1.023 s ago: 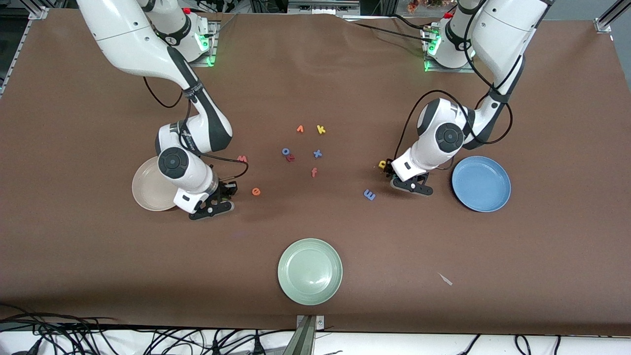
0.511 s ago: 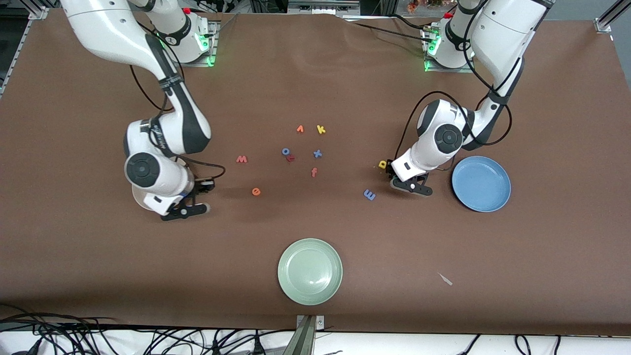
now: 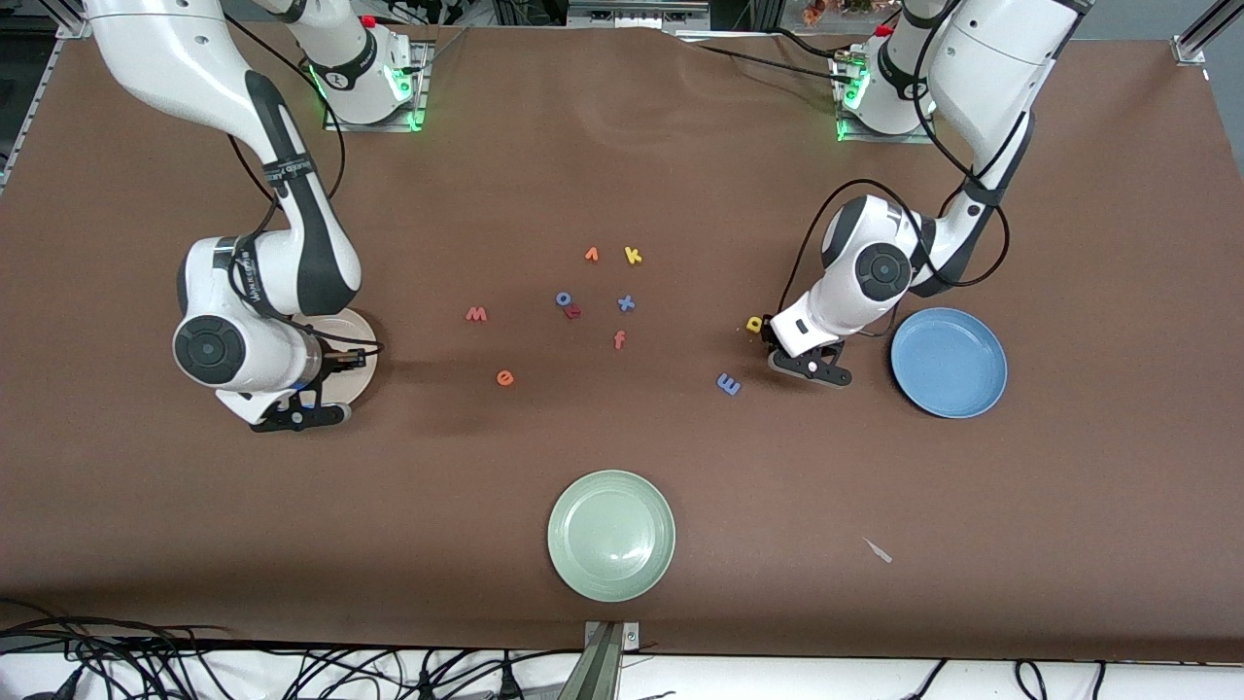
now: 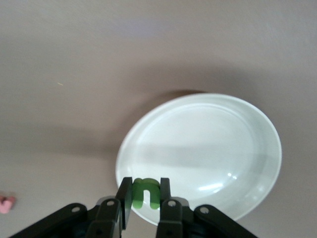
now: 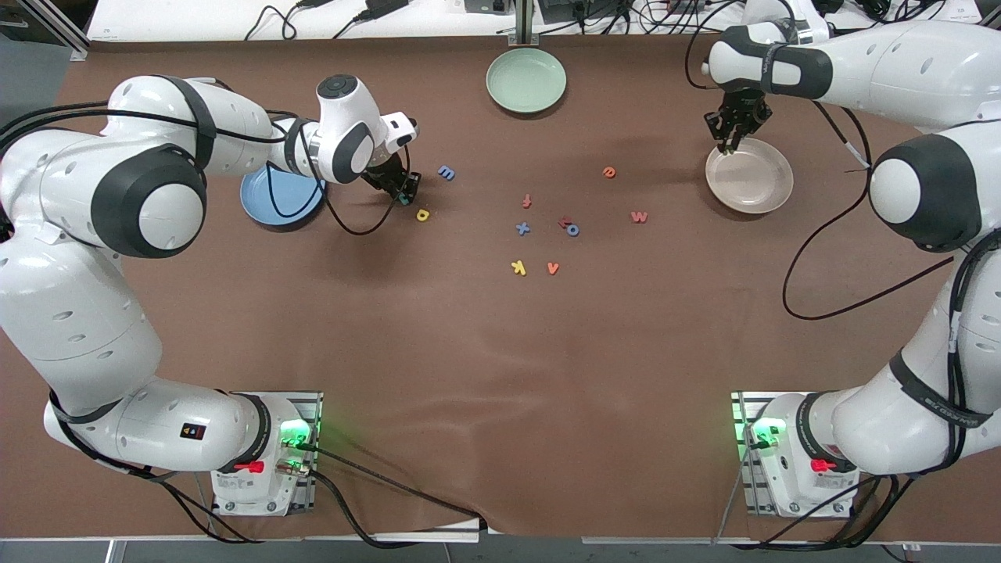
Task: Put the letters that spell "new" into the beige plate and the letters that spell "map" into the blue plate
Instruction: 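Drop the n on the beige plate while the left gripper drops the b, then move the right gripper to the orange a while the left gripper grasps the yellow a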
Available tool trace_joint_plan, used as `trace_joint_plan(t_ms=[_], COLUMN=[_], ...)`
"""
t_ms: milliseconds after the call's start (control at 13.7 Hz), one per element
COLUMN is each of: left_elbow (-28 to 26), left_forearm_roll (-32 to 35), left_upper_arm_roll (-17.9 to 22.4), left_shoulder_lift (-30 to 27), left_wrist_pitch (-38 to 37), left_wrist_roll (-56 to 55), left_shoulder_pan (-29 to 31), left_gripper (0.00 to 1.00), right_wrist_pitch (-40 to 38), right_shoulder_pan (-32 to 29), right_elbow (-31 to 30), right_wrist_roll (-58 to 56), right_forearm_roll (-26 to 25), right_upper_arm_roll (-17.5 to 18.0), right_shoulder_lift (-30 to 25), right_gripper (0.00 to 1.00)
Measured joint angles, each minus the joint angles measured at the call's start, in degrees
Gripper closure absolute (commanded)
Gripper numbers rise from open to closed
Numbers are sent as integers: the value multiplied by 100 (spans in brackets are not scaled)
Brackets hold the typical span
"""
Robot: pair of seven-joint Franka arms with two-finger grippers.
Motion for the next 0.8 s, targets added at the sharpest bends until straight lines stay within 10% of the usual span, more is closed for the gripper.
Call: trace_joint_plan(t_ms=[146,292,584,804], left_elbow=[25,-88,-699,-827], left_forearm_roll=[1,17,20,20], left_upper_arm_roll=[46,68,224,556], left_shoulder_lift=[-326,-900,-1500,-1413], left_wrist_pitch=[-391,-911,-1084,-1054], left_wrist_roll=[39,396,1669,2005], left_shoulder_pan=[226,759,1829,2004], left_gripper=[83,83,67,15], right_wrist_pitch=[-2,-2,9,130], right_shoulder_pan=[-121,-170,-155,-68], right_elbow=[-75,-106,-92,-19], right_wrist_roll=[-62,-96,-84,331], right_forearm_roll=[0,2,16,124], right_upper_arm_roll=[-11,-11,9,171], right_shoulder_lift=[69,140,173,162], right_gripper=[73,0,0,0])
